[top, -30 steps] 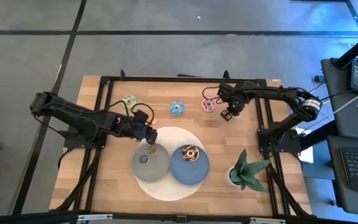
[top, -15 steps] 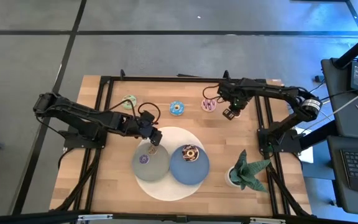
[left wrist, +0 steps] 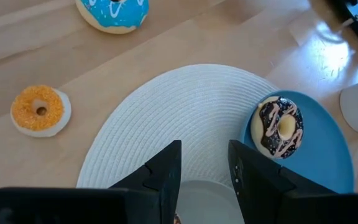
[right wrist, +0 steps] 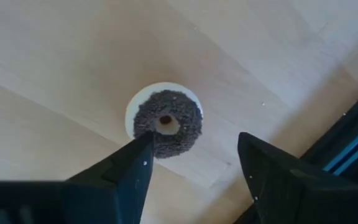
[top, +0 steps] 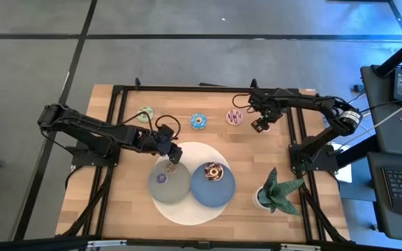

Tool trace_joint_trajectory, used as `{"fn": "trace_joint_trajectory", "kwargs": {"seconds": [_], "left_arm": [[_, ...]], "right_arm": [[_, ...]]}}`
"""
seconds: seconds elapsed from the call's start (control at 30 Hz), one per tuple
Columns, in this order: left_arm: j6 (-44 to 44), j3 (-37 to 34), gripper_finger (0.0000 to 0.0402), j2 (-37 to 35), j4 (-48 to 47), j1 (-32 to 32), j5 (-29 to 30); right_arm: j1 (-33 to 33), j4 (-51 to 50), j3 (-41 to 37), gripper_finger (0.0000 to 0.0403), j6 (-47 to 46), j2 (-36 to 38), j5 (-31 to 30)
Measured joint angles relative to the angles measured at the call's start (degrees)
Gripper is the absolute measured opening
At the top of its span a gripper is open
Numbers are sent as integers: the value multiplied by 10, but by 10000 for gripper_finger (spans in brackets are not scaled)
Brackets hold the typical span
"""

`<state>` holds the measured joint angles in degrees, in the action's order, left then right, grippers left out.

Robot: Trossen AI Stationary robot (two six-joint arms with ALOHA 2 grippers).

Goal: Pick & Place donuts
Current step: Put the small black donut on the gray plate

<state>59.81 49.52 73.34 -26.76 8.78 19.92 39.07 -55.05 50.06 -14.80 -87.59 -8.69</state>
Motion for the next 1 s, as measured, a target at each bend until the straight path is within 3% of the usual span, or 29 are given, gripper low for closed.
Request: {"fn": "trace_joint_trajectory", "kwargs": {"seconds": [0.7,1.0], "left_arm": [[5,0,127,0,0,1,-1],[5,0,128,0,0,1,-1]], "right_arm": [[6,83,-72,132,-1,1,9],[5,85,-73,37,11,1,10]]}}
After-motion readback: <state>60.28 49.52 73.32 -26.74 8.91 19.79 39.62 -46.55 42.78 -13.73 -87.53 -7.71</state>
